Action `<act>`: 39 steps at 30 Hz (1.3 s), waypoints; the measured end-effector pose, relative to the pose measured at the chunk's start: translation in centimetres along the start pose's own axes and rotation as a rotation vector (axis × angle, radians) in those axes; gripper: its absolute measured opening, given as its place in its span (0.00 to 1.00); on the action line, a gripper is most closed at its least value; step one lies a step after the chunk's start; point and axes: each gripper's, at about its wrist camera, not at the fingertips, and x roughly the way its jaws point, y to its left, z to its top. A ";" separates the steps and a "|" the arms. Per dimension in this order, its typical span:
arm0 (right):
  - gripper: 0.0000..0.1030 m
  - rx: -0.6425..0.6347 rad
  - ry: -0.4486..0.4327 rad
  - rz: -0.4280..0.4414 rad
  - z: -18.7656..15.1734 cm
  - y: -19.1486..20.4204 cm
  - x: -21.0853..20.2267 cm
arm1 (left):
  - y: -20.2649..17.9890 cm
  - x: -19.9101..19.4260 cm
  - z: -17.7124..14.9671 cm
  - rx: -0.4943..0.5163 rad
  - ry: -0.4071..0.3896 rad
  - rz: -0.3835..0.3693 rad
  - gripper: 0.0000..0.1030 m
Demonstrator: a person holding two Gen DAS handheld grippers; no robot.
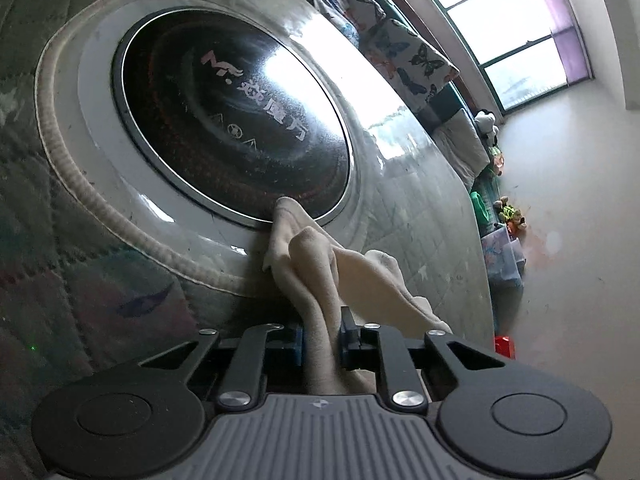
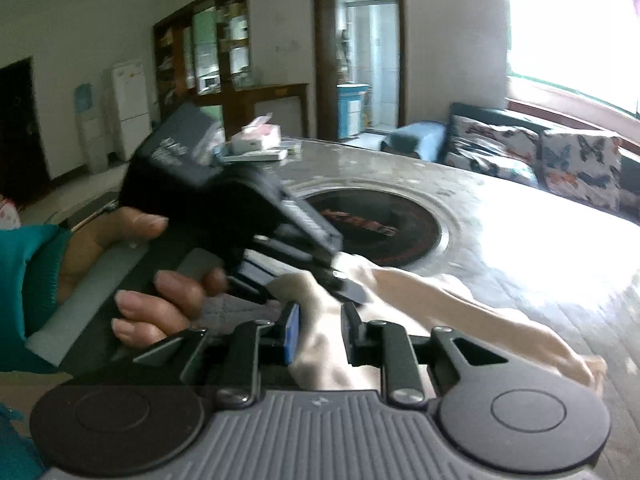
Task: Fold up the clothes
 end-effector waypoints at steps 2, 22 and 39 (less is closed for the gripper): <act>0.20 0.035 0.001 -0.058 -0.3 -1.5 -0.5 | -0.2 -0.1 -0.2 0.026 -0.005 0.011 0.17; 0.34 0.494 0.039 -0.301 -6.6 -18.5 -0.8 | -1.7 0.3 -0.8 0.188 -0.031 0.084 0.17; 0.09 0.397 -0.075 -0.413 -3.2 -17.7 -5.6 | -9.8 2.4 -1.1 0.472 -0.051 0.044 0.14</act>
